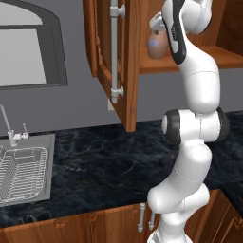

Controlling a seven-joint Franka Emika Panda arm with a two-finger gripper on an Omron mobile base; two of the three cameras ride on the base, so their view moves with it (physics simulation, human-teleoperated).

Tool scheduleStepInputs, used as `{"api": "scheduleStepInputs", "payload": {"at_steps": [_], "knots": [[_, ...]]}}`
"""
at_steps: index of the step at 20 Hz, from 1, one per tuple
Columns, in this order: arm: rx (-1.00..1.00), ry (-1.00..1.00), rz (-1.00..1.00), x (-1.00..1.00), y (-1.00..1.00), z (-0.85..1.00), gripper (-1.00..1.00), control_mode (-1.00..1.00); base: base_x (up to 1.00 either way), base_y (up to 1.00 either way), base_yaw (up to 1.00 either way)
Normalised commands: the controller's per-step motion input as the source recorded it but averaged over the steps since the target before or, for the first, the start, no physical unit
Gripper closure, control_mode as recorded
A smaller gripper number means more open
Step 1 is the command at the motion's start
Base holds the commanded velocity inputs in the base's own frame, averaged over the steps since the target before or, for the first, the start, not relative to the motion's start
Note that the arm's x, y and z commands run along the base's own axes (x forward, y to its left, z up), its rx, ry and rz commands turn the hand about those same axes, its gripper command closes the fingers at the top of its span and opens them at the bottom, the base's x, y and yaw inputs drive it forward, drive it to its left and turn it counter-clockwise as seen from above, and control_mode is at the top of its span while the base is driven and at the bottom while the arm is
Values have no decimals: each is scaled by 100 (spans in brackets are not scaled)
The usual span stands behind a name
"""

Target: Pick up the bar soap and soap dispenser from the sink, and place them back in the cabinet, and close the cabinet doors.

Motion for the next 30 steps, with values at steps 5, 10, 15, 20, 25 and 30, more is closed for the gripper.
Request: {"api": "scheduleStepInputs", "payload": {"at_steps": [5,10,15,20,25,30], "knots": [[0,0,0,0,2,-25,-100,-100,0,0,0],[2,-5,0,3,1,-11,-100,-100,0,0,0],[0,-4,0,-4,0,0,-100,-100,0,0,0],[3,-16,0,-17,0,0,-100,-100,0,0,0],[6,-17,0,-15,0,0,-100,-100,0,0,0],[5,-15,0,-18,0,0,-100,-100,0,0,0]]}}
